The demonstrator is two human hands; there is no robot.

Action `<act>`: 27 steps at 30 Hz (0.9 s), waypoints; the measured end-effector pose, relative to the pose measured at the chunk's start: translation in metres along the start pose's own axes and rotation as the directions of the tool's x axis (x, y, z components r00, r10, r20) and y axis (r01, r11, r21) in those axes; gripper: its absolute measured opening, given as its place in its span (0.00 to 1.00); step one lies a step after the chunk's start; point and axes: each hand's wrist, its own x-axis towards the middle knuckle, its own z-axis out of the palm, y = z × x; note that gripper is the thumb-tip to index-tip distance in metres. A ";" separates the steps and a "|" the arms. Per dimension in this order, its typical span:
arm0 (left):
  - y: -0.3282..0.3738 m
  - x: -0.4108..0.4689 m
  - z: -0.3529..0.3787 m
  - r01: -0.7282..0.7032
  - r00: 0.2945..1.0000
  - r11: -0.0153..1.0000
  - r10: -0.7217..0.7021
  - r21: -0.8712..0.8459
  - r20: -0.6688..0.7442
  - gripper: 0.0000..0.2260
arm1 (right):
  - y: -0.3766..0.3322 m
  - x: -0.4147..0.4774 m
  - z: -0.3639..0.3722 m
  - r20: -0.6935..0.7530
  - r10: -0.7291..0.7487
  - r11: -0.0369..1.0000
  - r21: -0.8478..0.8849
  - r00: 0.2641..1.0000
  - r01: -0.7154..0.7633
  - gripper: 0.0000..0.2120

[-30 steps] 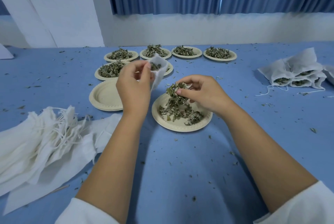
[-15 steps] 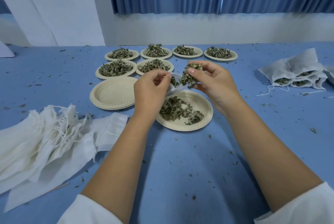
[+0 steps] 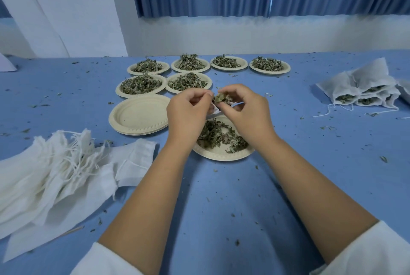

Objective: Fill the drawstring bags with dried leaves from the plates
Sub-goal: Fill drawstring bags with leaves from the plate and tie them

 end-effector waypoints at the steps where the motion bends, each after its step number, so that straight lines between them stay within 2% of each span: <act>1: 0.000 0.000 0.000 0.009 1.000 1.000 -0.009 -0.002 -0.013 0.05 | -0.001 -0.001 0.000 0.011 -0.029 0.999 -0.027 1.000 0.029 0.13; 7: -0.001 0.004 0.001 0.056 0.995 0.998 -0.058 -0.026 -0.079 0.04 | -0.004 -0.004 -0.002 0.027 -0.172 0.983 -0.055 0.985 0.173 0.08; 9: -0.002 0.004 0.001 0.043 0.995 0.999 -0.044 -0.018 -0.084 0.04 | -0.004 -0.004 -0.002 0.048 -0.176 0.981 -0.067 0.983 0.179 0.08; 13: -0.002 0.002 0.001 0.000 0.998 0.999 0.003 0.037 -0.062 0.05 | -0.002 -0.002 -0.003 0.102 -0.104 0.992 -0.065 0.989 0.111 0.08; 17: -0.001 0.001 0.002 -0.044 0.999 0.995 0.045 0.088 0.001 0.05 | 0.004 0.001 -0.004 0.156 -0.008 0.990 -0.141 0.988 0.030 0.11; 22: -0.002 -0.003 0.007 -0.055 0.992 0.991 0.041 0.120 0.118 0.05 | 0.006 0.005 -0.004 0.128 0.096 0.963 -0.263 0.987 -0.059 0.10; 24: -0.003 -0.003 0.007 -0.035 0.994 0.992 0.022 0.125 0.104 0.05 | 0.003 0.007 -0.006 0.130 0.148 0.979 -0.163 0.980 -0.126 0.11; 27: -0.004 -0.001 0.005 0.018 0.998 0.998 -0.021 0.054 0.053 0.06 | -0.003 0.008 -0.009 0.220 0.230 0.969 0.037 0.948 -0.244 0.15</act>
